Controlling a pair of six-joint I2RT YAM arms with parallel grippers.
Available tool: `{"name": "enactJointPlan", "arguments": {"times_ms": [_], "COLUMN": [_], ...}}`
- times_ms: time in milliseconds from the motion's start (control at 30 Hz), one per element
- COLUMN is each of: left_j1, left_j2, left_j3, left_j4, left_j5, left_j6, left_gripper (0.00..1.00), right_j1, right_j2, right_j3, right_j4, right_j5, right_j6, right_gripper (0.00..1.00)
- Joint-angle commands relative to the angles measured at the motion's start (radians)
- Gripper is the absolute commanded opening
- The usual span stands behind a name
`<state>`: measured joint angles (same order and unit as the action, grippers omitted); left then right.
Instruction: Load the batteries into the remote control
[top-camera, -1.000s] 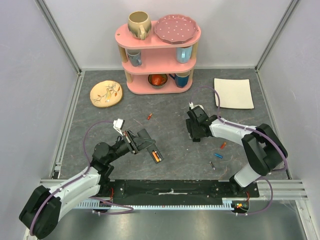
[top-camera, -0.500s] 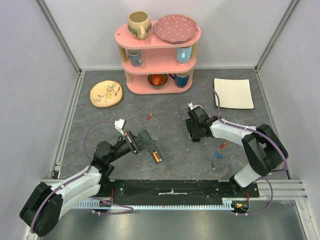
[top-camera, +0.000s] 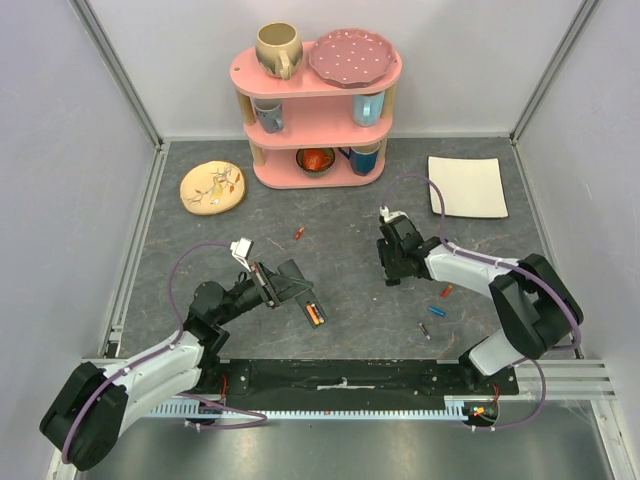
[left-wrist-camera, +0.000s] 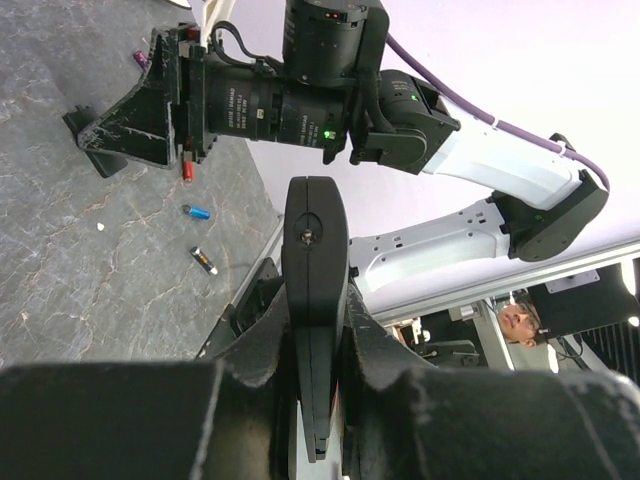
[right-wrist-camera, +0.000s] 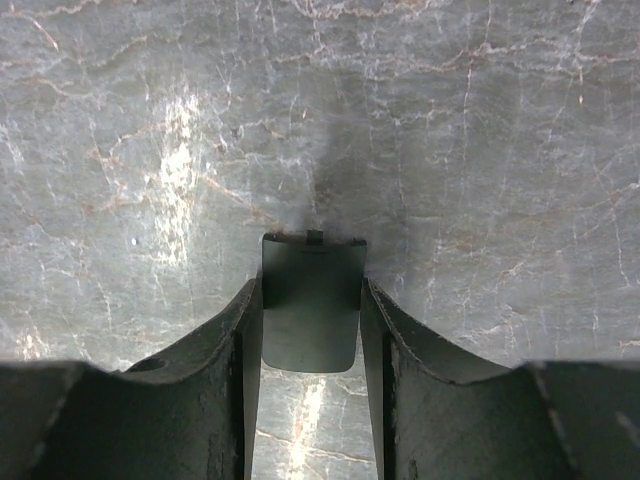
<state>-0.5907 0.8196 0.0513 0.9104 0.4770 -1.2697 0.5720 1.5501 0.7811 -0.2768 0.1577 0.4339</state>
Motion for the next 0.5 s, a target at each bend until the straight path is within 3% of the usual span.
{"name": "enactJointPlan", "arguments": {"times_ms": [0, 200, 467], "left_j1": [0.002, 0.002, 0.002], "left_j2": [0.001, 0.027, 0.092], "left_j3": [0.019, 0.025, 0.033], "left_j4": [0.001, 0.016, 0.074], "left_j5": [0.014, -0.021, -0.026], "left_j6": [0.049, 0.049, 0.032], "left_gripper": [0.02, 0.02, 0.02], "right_j1": [0.000, 0.002, 0.058], "right_j2": [-0.076, -0.258, -0.329], "right_j3": [-0.039, -0.025, -0.003], "right_j4": [-0.055, -0.097, -0.171], "right_j5": [-0.036, -0.102, -0.112], "right_j6": [0.011, 0.017, 0.003], "right_gripper": [0.25, 0.23, 0.23]}}
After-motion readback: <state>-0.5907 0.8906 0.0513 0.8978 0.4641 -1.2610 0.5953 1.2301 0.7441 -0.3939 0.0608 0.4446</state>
